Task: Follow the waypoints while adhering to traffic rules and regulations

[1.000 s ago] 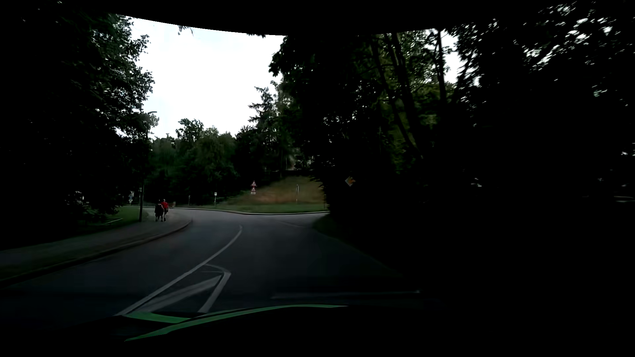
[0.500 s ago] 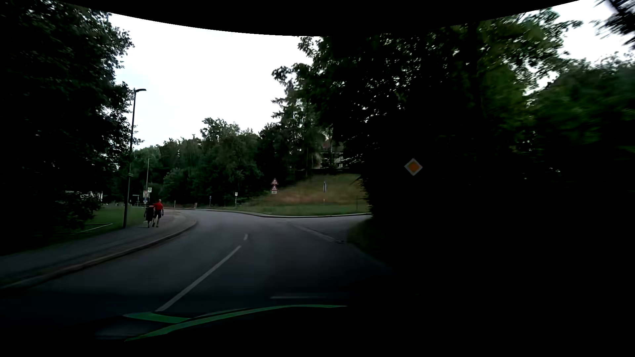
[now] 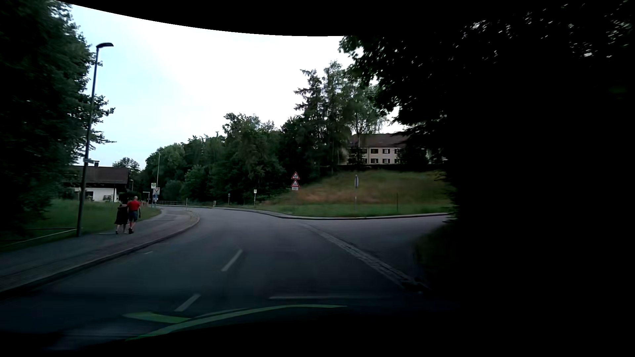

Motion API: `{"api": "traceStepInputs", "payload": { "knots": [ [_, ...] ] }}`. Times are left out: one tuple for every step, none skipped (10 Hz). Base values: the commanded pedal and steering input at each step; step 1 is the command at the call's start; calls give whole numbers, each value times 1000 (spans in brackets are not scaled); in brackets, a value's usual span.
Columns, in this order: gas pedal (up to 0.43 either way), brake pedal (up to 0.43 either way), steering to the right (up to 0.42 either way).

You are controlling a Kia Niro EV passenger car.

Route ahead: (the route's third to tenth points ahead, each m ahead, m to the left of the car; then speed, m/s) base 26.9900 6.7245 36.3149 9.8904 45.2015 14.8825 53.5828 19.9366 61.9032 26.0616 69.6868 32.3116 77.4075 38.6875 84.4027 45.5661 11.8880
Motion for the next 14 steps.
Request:
{"api": "traceStepInputs", "payload": {
  "knots": [
    [130, 0, -66],
    [130, 0, -66],
    [130, 0, -65],
    [130, 0, -64],
    [130, 0, -63],
    [130, 0, -61],
    [130, 0, -58],
    [130, 0, -56],
    [130, 0, -53],
    [130, 0, -53],
    [130, 0, -53],
    [130, 0, -53],
    [130, 0, -53],
    [130, 0, -53]
  ]
}}
